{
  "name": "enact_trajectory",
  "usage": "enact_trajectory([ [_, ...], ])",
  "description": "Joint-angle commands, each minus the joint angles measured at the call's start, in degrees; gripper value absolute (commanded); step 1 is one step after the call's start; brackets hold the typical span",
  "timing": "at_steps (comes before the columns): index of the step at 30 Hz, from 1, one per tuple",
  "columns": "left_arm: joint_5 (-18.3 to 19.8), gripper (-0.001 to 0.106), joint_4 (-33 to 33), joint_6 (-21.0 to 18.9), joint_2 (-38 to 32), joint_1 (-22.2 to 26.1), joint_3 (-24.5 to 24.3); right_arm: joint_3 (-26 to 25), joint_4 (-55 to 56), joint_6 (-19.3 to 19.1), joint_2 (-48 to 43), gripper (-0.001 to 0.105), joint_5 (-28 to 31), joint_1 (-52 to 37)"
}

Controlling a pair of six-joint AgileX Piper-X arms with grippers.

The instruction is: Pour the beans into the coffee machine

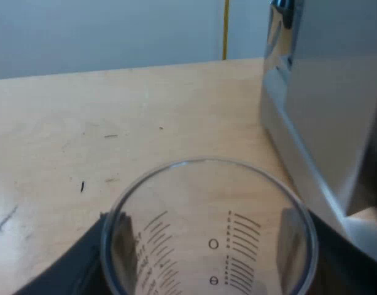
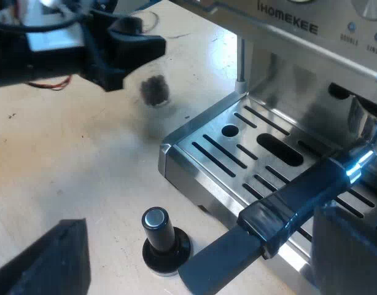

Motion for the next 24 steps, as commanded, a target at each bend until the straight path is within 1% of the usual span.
enact_trajectory([
  [1, 0.5, 0.025, 6.9, -0.4, -5.9, 0.0, 0.0, -0.2, -0.8, -0.1, -0.1, 0.079, -0.4, 0.0],
  [2, 0.5, 0.025, 8.0, -0.4, -6.8, 0.0, 0.0, -0.2, -0.8, -0.1, -0.1, 0.079, -0.4, 0.0],
  [3, 0.5, 0.025, 11.2, -0.4, -9.6, 0.0, 0.0, -0.2, -0.8, -0.1, -0.1, 0.079, -0.4, 0.0],
  [6, 0.5, 0.025, 17.3, -0.4, -16.4, 0.0, 0.0, -0.2, -0.8, -0.1, -0.1, 0.079, -0.4, 0.0],
  [7, 0.5, 0.025, 19.9, -0.4, -19.5, 0.0, 0.0, -0.2, -0.9, 0.5, -0.1, 0.079, -0.4, 0.0],
  [8, 0.5, 0.025, 20.9, -0.2, -20.5, 0.0, 0.0, -0.2, -0.9, 0.6, -0.1, 0.079, -0.4, 0.0],
  [10, 0.5, 0.025, 25.6, -0.2, -27.1, 0.0, 0.0, -0.2, -1.9, 3.4, -0.2, 0.079, -0.4, 0.0],
  [12, 0.5, 0.025, 28.7, -0.2, -30.2, 0.0, 0.0, -0.2, -2.5, 5.2, -0.5, 0.079, -0.4, 0.0],
  [13, 0.5, 0.025, 32.3, -0.2, -34.0, 0.0, 0.0, -0.2, -2.8, 5.9, -0.8, 0.079, -0.4, 0.0],
  [14, 0.5, 0.025, 33.7, -0.2, -35.3, 0.0, 0.0, -0.2, -3.3, 6.3, -0.9, 0.079, -0.4, 0.0],
  [15, 0.5, 0.025, 36.4, -0.2, -37.8, 0.0, 0.0, -0.2, -3.6, 6.6, -1.3, 0.079, -0.4, 0.0],
  [21, 0.6, 0.025, 47.2, -0.2, -48.3, 0.0, 0.0, -0.2, -3.8, 7.2, -5.1, 0.079, -0.4, 0.0],
  [22, 0.8, 0.025, 49.7, -0.2, -50.3, 0.0, -0.3, -0.2, -3.8, 7.2, -6.0, 0.079, -0.4, 0.0],
  [23, 0.8, 0.025, 50.6, -0.2, -51.2, 0.0, -0.6, -0.2, -3.8, 7.2, -6.4, 0.079, -0.4, 0.0],
  [24, 1.0, 0.025, 53.3, -0.2, -52.8, 0.0, -1.2, -0.2, -3.8, 7.2, -6.7, 0.079, -0.4, 0.0],
])
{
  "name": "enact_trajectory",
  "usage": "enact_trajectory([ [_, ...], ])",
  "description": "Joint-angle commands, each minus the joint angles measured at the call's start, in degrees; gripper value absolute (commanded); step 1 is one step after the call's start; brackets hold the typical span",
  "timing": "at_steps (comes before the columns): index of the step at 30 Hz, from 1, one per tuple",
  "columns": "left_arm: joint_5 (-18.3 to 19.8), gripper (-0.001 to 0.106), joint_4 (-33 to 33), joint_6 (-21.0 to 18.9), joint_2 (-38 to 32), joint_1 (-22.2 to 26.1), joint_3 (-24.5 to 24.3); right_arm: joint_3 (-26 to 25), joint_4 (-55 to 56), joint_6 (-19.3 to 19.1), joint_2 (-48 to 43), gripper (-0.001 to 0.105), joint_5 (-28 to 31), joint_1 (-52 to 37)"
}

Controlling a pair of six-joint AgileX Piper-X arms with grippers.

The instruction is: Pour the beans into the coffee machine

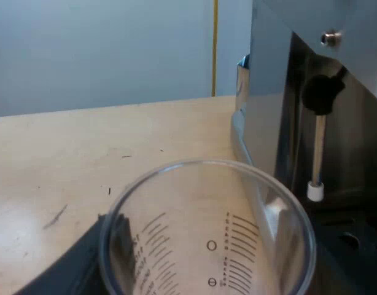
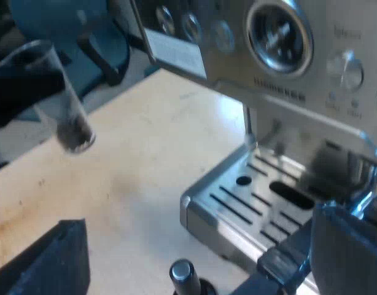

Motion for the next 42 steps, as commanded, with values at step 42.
enact_trajectory([
  [42, 5.9, 0.025, 16.3, 2.7, 15.6, -5.0, -39.3, -0.2, -16.4, 0.0, -15.2, 0.079, 24.0, 0.0],
])
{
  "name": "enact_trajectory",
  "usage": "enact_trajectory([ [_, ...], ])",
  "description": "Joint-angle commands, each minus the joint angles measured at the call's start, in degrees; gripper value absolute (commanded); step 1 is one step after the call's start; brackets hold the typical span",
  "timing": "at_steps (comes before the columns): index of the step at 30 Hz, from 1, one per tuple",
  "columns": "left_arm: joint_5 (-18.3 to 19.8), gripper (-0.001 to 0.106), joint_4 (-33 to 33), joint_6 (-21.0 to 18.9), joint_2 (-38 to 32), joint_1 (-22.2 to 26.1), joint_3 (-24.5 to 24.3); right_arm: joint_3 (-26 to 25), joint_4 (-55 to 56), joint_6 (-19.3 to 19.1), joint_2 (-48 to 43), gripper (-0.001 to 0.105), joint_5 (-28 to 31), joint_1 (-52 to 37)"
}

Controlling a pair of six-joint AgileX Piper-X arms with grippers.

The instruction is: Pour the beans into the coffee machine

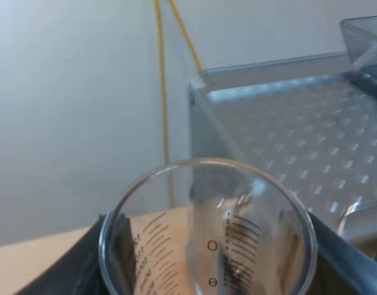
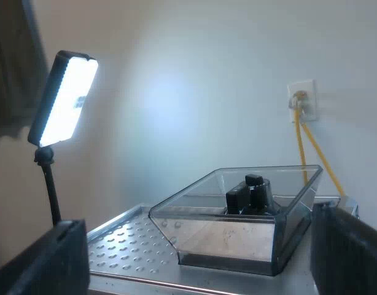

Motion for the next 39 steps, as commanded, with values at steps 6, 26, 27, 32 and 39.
enact_trajectory([
  [6, -0.7, 0.025, -1.3, 1.1, 11.8, -4.6, -13.0, -0.2, -0.8, -0.2, -0.1, 0.079, 0.0, 0.0],
  [26, -1.2, 0.025, -1.2, 1.1, 34.9, -9.5, -40.1, -0.2, -0.8, -0.2, -0.1, 0.079, 0.0, 0.0],
  [27, -1.3, 0.025, -1.2, 1.1, 36.0, -10.1, -41.3, -0.2, -0.8, -0.2, -0.1, 0.079, 0.0, 0.0],
  [32, -1.7, 0.025, -0.1, 1.1, 40.8, -12.3, -46.2, -0.2, -0.8, -0.2, -0.1, 0.079, 0.0, 0.0],
  [39, -3.3, 0.025, 0.4, 1.1, 46.3, -15.2, -52.0, -0.2, -0.8, -0.2, -0.1, 0.079, 0.0, 0.0],
])
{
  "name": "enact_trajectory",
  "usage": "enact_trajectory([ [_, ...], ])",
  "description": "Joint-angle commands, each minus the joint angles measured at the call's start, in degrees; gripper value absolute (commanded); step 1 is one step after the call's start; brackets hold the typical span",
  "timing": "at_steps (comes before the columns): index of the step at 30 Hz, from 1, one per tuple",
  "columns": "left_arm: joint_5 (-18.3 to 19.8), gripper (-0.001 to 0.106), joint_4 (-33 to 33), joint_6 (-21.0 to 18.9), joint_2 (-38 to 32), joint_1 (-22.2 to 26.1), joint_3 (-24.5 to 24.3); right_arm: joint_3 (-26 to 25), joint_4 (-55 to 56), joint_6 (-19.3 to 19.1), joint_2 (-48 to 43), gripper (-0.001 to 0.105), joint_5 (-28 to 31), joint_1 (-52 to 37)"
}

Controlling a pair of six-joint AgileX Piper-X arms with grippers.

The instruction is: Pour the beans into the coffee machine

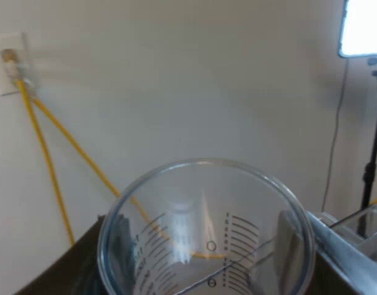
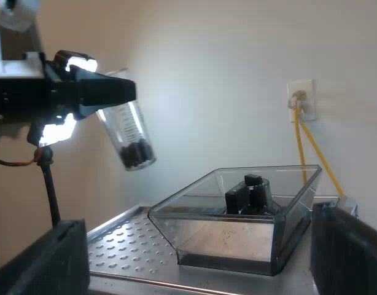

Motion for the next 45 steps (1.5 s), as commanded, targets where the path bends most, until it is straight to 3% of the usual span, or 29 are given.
enact_trajectory([
  [1, -1.4, 0.025, -0.6, -0.1, 1.3, -1.1, -2.5, -0.2, -0.8, -0.2, -0.1, 0.079, 0.0, 0.0],
  [4, -1.4, 0.025, -0.6, 0.8, 2.7, -1.7, -3.5, -0.2, -0.8, -0.2, -0.1, 0.079, 0.0, 0.0],
  [10, -4.4, 0.025, -0.6, 16.3, 5.6, -3.5, -4.6, -0.2, -0.8, -0.2, -0.1, 0.079, 0.0, 0.0],
  [13, -5.8, 0.025, -0.7, 22.1, 6.0, -4.5, -4.6, -0.2, -0.8, -0.2, -0.1, 0.079, 0.0, 0.0],
  [21, -6.6, 0.025, -1.6, 34.1, 7.4, -7.2, -4.6, -0.2, -0.8, -0.2, -0.1, 0.079, 0.0, 0.0],
  [22, -6.7, 0.025, -1.8, 37.0, 7.6, -7.7, -4.6, -0.2, -0.8, -0.2, -0.1, 0.079, 0.0, 0.0],
  [29, -6.4, 0.025, -5.4, 44.8, 8.5, -9.1, -4.6, -0.2, -0.8, -0.2, -0.1, 0.079, 0.0, 0.0],
  [33, -6.4, 0.025, -7.3, 52.2, 8.9, -9.3, -4.6, -0.2, -0.8, -0.2, -0.1, 0.079, 0.0, 0.0],
  [34, -6.4, 0.025, -7.3, 58.7, 8.9, -9.3, -4.6, -0.2, -0.8, -0.2, -0.1, 0.079, 0.0, 0.0],
  [35, -6.4, 0.025, -7.3, 62.2, 8.9, -9.3, -4.6, -0.2, -0.8, -0.2, -0.1, 0.079, 0.0, 0.0],
  [38, -6.4, 0.025, -7.3, 67.2, 8.9, -9.3, -4.6, -0.2, -0.8, -0.2, -0.1, 0.079, 0.0, 0.0],
  [39, -6.4, 0.025, -7.3, 70.8, 8.9, -9.3, -4.6, -0.2, -0.8, -0.2, -0.1, 0.079, 0.0, 0.0],
  [45, -6.3, 0.025, -7.3, 78.5, 8.9, -9.3, -4.6, -0.2, -0.8, -0.2, -0.1, 0.079, 0.0, 0.0],
])
